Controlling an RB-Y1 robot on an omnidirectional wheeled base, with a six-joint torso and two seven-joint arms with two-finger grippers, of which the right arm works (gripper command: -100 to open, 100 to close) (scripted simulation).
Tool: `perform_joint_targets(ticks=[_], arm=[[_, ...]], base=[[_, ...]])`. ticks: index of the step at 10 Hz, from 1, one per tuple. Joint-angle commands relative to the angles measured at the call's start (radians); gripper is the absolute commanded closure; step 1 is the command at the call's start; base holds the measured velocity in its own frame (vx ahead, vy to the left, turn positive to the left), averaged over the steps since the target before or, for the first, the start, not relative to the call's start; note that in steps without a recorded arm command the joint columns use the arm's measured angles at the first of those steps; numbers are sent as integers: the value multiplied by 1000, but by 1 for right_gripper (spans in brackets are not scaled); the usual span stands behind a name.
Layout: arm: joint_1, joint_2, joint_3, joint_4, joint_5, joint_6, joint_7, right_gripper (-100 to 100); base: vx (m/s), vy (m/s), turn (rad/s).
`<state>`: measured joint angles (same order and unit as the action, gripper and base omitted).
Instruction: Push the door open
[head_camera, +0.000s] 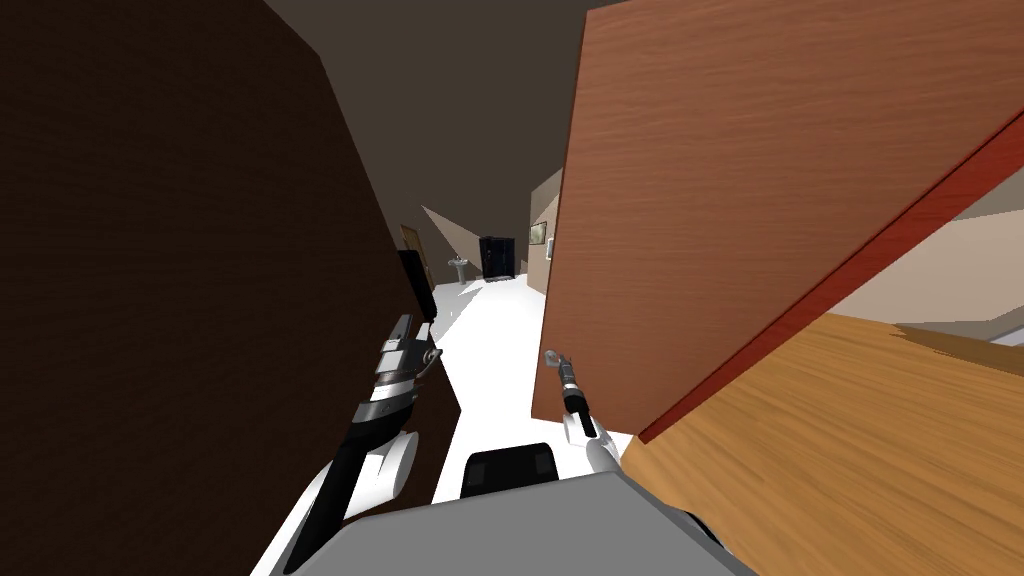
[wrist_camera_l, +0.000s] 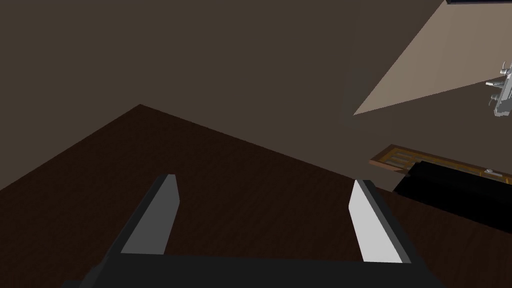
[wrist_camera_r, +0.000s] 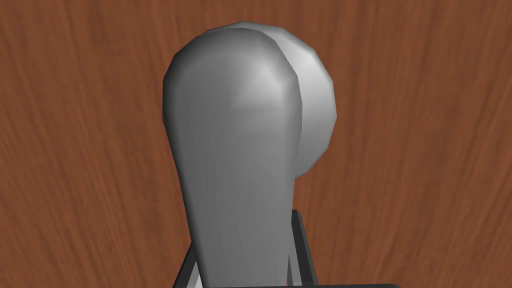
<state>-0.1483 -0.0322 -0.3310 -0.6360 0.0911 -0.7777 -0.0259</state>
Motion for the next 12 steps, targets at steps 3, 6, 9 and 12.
perform_joint_targets(ticks=[3,6,9,12], arm=[[-14,-27,-33,2,-16,-14,20,100],[-16,-37,-70,-5,-34,-15,46,100],[-16,-37,-70,-5,-34,-15,46,100],[-16,-38,-81,17,-40,-15,54,100]], base=[[185,-1,-26],[211,7,-57],[29,-5,-1],[53,-1,-20]])
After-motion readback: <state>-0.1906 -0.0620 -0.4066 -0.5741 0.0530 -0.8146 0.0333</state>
